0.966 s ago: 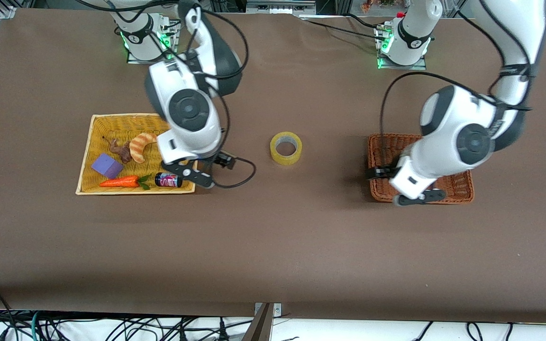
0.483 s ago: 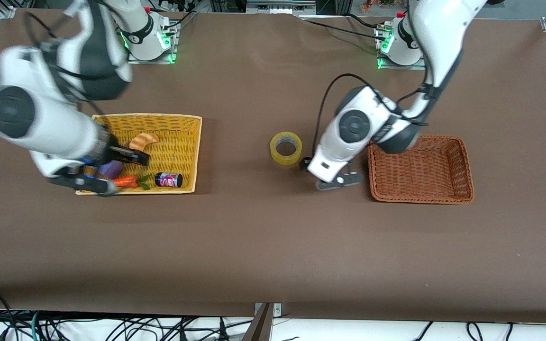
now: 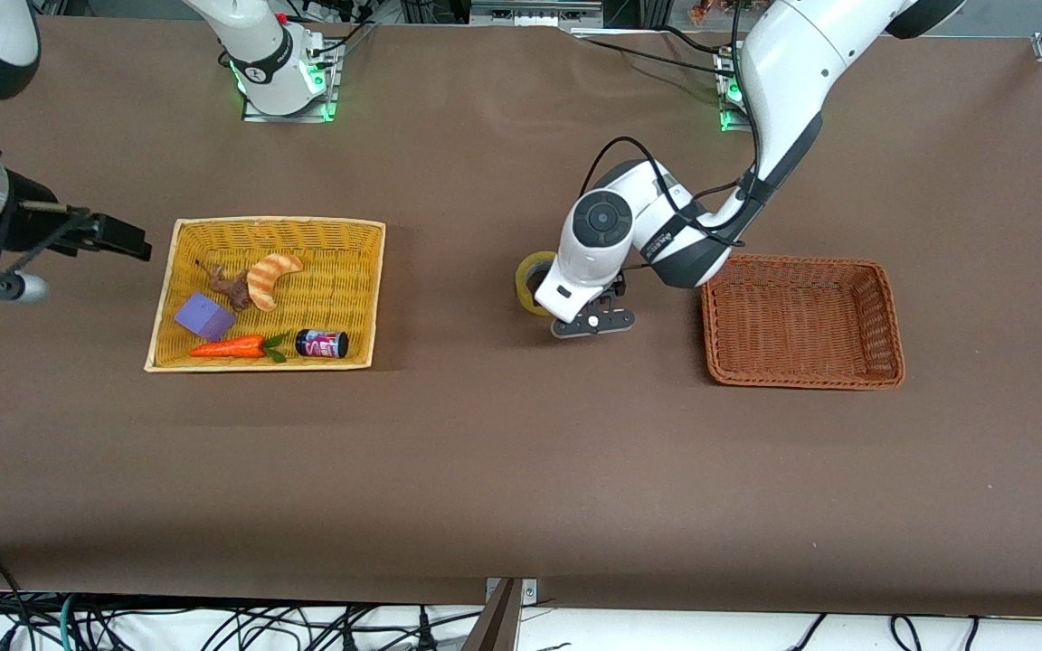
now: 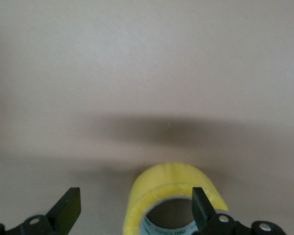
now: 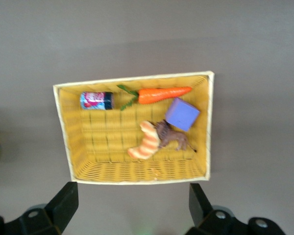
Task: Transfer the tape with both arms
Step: 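Grasp the tape roll with the left gripper while the right gripper retracts, then carry the tape roll with the left gripper into the wicker basket, then open the left gripper and lift it away from the basket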
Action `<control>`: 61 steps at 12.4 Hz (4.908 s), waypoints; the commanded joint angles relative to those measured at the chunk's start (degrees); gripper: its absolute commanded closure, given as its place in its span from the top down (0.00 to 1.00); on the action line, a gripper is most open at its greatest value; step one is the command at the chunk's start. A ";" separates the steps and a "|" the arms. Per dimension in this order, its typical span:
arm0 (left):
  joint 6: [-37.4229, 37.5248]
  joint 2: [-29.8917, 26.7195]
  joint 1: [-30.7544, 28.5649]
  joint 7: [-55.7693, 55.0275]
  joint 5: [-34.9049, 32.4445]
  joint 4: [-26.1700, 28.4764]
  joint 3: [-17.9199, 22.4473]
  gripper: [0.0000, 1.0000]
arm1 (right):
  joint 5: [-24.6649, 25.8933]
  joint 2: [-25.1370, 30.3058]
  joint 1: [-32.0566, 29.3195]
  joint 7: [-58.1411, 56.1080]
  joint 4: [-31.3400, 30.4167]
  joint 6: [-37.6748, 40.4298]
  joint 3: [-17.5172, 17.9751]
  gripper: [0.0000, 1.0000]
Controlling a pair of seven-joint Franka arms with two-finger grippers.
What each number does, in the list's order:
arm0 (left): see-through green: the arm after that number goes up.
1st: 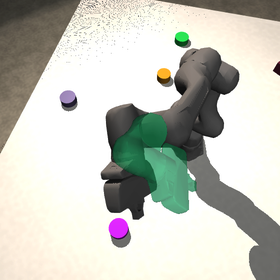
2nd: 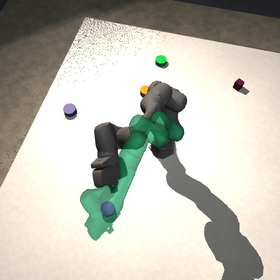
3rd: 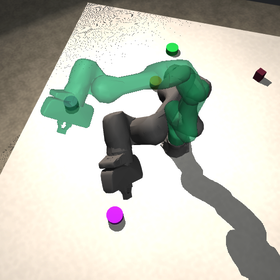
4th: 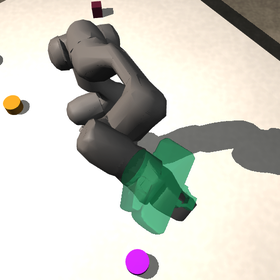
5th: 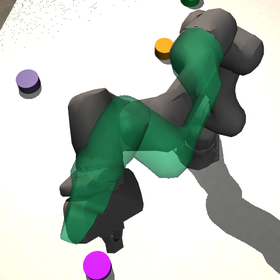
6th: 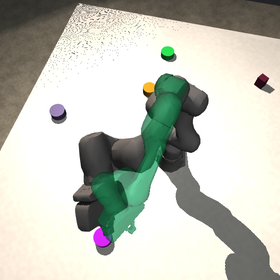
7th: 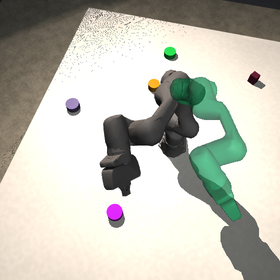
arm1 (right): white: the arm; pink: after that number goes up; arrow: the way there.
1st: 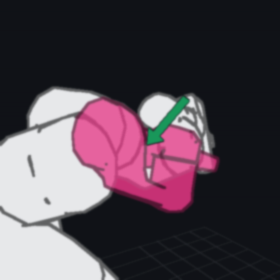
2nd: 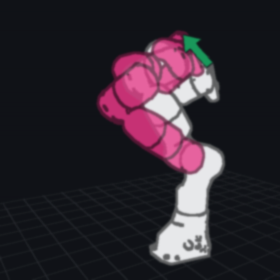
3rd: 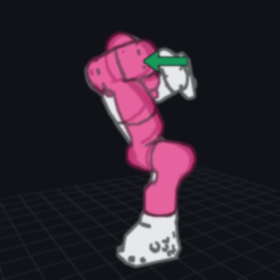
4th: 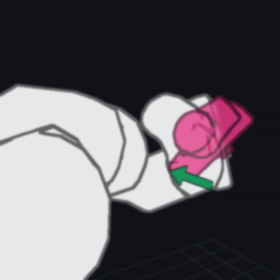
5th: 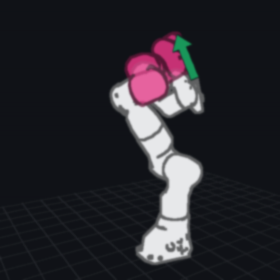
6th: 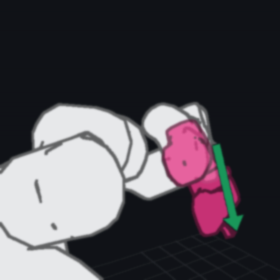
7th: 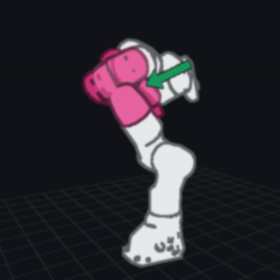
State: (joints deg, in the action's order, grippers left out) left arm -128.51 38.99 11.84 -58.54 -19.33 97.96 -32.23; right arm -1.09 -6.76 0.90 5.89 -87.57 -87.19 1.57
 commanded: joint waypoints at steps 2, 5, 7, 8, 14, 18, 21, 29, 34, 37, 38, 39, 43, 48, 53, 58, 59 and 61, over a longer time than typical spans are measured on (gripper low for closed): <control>-5.61 -2.78 -1.20 -3.60 -3.51 8.81 -1.52 1.00 | 1.44 11.24 -3.18 -0.96 -13.50 -5.10 4.40 1.00; -5.88 -4.54 -1.82 -6.49 -8.17 12.77 -3.19 1.00 | 1.53 10.20 -3.36 -1.06 -12.28 -4.92 2.57 1.00; -8.24 -4.02 -1.91 -7.12 -8.26 13.13 -3.46 1.00 | 1.17 9.66 -3.27 -2.02 -11.75 -3.95 0.62 1.00; -9.47 -3.58 -2.08 -7.03 -8.26 13.13 -3.20 0.95 | 1.35 9.66 -3.27 -4.98 -11.75 -4.12 0.54 1.00; -12.73 -0.32 -2.26 -8.34 -14.06 12.61 -1.88 0.39 | 1.00 9.40 -3.27 -6.60 -11.75 -3.95 -0.61 1.00; -12.65 0.03 -2.35 -11.33 -13.80 11.99 -1.88 0.00 | 1.09 9.40 -3.27 -6.60 -11.75 -3.86 -0.61 1.00; -12.30 0.03 -2.96 -10.54 -13.01 11.29 -2.05 0.00 | 1.09 9.40 -3.27 -6.60 -11.75 -3.77 -0.61 1.00; 21.08 -12.35 -15.26 48.16 9.03 -1.09 5.72 0.00 | 1.09 9.40 -3.27 -6.60 -11.75 -3.77 -0.52 1.00; 21.37 -15.00 -14.39 73.64 12.92 0.12 22.54 0.00 | 1.44 9.40 -3.18 -5.98 -11.75 -3.86 -0.52 1.00; 16.12 -15.00 -14.39 80.14 12.92 4.41 26.06 0.00 | 1.61 9.40 -3.18 -5.98 -11.75 -3.95 -0.52 1.00; 13.05 -15.08 -14.39 80.94 12.92 6.87 26.86 0.00 | 1.61 9.40 -3.18 -5.98 -11.75 -3.95 -0.52 1.00; 9.36 -15.08 -14.47 80.95 12.92 9.24 27.04 0.00 | 1.61 9.40 -3.18 -5.98 -11.75 -3.95 -0.52 1.00; -3.40 -14.30 -14.48 82.27 12.92 16.28 28.45 0.00 | 1.61 9.40 -3.18 -5.98 -11.75 -3.95 -0.52 1.00; -14.48 -11.40 -14.83 82.18 12.92 20.86 29.06 0.00 | 1.70 9.40 -2.92 -6.25 -10.70 -3.86 -0.43 1.00; 2.23 -13.32 -14.30 81.56 16.32 11.50 28.80 1.00 | 1.88 8.96 -2.92 -6.16 -10.16 -3.86 -0.26 1.00; 29.61 -19.19 -14.56 67.12 23.11 -7.86 28.97 1.00 | 1.88 8.70 -2.92 -6.25 -9.64 -3.86 -0.26 1.00; 31.46 -22.43 -14.39 62.36 23.03 -8.48 28.97 1.00 | 1.88 8.70 -2.83 -6.25 -9.72 -3.86 -0.26 1.00; 36.28 -27.81 -14.39 54.62 22.06 -9.54 28.36 1.00 | 1.88 8.70 -2.92 -6.25 -9.64 -3.86 -0.26 1.00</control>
State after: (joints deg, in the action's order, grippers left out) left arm -96.13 16.01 -3.09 2.41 2.49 88.20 -3.86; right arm 0.17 2.17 -1.93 0.22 -98.31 -91.42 1.11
